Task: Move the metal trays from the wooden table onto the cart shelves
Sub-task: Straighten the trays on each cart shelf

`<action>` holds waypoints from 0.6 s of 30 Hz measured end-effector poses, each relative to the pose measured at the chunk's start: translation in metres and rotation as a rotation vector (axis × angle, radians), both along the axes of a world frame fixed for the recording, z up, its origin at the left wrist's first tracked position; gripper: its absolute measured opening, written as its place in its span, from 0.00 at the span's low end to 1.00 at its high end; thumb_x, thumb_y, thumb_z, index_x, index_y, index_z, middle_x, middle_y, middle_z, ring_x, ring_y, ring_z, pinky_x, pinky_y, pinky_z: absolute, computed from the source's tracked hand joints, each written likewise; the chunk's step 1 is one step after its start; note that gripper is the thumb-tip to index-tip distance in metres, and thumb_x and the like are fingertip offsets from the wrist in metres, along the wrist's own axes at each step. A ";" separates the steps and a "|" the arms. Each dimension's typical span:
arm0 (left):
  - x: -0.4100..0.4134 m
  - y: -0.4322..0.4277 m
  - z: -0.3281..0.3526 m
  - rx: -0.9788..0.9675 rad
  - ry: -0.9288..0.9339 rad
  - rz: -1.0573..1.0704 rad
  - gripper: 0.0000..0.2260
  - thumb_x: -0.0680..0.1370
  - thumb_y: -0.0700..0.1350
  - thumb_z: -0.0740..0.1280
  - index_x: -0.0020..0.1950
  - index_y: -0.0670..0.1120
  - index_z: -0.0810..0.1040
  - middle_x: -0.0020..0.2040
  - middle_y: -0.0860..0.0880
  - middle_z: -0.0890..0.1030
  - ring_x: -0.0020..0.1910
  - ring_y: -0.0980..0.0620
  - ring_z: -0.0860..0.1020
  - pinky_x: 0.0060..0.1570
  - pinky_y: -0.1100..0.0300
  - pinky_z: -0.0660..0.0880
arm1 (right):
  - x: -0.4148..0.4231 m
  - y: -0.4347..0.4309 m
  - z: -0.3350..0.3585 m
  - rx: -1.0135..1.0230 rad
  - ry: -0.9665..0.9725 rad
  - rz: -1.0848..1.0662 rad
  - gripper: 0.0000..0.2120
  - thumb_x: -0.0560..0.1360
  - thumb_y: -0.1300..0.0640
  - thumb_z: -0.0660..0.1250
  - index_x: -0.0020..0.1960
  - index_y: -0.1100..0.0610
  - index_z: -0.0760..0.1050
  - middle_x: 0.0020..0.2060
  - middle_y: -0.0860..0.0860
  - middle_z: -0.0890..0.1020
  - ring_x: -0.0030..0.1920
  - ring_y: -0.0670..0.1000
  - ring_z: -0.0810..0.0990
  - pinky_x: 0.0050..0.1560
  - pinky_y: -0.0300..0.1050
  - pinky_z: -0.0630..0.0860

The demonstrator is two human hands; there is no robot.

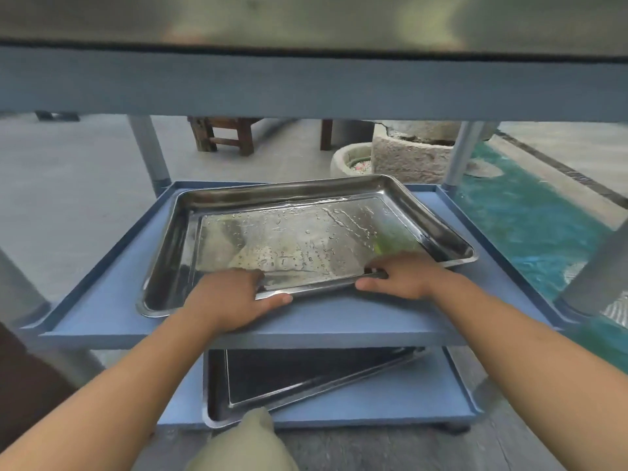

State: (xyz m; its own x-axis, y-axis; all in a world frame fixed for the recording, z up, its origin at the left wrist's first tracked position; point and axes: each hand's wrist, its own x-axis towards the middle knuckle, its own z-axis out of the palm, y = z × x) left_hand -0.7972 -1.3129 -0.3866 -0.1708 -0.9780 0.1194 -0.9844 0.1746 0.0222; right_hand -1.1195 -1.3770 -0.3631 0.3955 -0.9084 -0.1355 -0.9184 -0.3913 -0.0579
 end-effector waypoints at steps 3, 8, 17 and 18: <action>0.011 -0.018 -0.001 -0.005 -0.026 -0.032 0.43 0.63 0.83 0.42 0.56 0.55 0.77 0.47 0.53 0.82 0.43 0.49 0.78 0.41 0.55 0.74 | 0.006 0.003 -0.004 -0.046 0.005 -0.040 0.49 0.57 0.14 0.39 0.59 0.43 0.76 0.54 0.44 0.81 0.55 0.51 0.79 0.49 0.46 0.73; 0.026 -0.041 0.002 0.007 -0.020 -0.094 0.40 0.63 0.83 0.44 0.54 0.58 0.77 0.49 0.57 0.81 0.45 0.53 0.77 0.45 0.57 0.75 | 0.012 0.008 -0.012 -0.058 -0.031 -0.067 0.44 0.62 0.16 0.41 0.53 0.47 0.76 0.48 0.45 0.82 0.50 0.51 0.79 0.44 0.45 0.73; 0.029 -0.053 0.004 0.075 -0.008 -0.060 0.42 0.60 0.84 0.45 0.61 0.60 0.72 0.56 0.55 0.78 0.52 0.50 0.77 0.47 0.54 0.71 | -0.021 -0.003 -0.002 0.085 0.001 -0.074 0.50 0.60 0.15 0.41 0.66 0.46 0.71 0.64 0.50 0.76 0.61 0.54 0.76 0.58 0.52 0.73; 0.029 -0.053 0.004 0.083 -0.010 -0.051 0.41 0.60 0.85 0.44 0.58 0.60 0.72 0.53 0.54 0.79 0.49 0.50 0.77 0.45 0.54 0.71 | -0.021 -0.002 -0.004 0.084 -0.009 -0.083 0.51 0.60 0.15 0.41 0.66 0.46 0.72 0.63 0.50 0.77 0.59 0.53 0.76 0.55 0.50 0.73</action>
